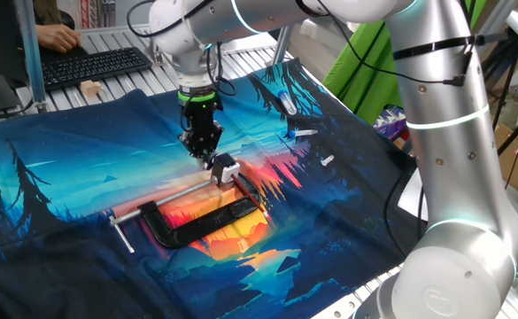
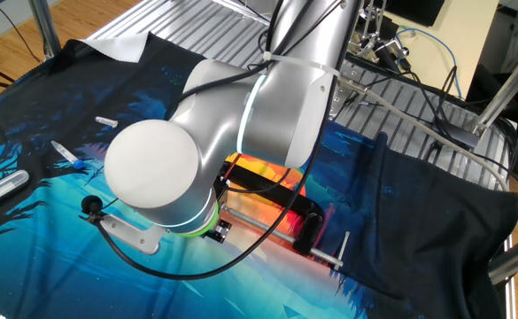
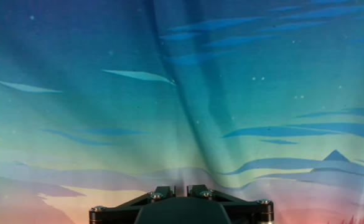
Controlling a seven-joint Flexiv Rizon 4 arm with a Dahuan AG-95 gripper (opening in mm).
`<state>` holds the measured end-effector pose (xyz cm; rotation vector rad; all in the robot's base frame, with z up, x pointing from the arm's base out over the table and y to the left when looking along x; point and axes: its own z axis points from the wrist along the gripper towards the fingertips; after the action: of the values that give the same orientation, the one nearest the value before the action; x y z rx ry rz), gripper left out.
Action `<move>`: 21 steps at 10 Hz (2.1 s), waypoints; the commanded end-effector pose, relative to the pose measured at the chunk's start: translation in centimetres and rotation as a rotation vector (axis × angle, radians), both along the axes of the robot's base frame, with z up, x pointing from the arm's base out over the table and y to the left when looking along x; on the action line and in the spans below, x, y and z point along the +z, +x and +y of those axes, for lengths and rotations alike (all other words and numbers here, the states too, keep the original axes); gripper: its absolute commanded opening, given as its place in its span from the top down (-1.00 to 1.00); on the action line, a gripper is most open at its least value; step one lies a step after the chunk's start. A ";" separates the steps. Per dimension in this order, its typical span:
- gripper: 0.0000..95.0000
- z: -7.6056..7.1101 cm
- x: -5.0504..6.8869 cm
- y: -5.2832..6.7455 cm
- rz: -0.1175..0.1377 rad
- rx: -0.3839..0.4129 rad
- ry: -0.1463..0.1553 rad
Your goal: Sharpen the pencil with a pencil sharpener
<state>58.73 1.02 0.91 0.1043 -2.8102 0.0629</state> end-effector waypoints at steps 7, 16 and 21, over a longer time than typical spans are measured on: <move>1.00 -1.3 -0.3 0.3 -0.015 0.016 -0.003; 1.00 -2.7 0.2 0.6 -0.044 0.040 -0.025; 1.00 -3.2 1.0 1.1 -0.033 0.048 -0.036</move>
<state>59.94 -2.30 2.02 0.1626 -2.8353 0.1265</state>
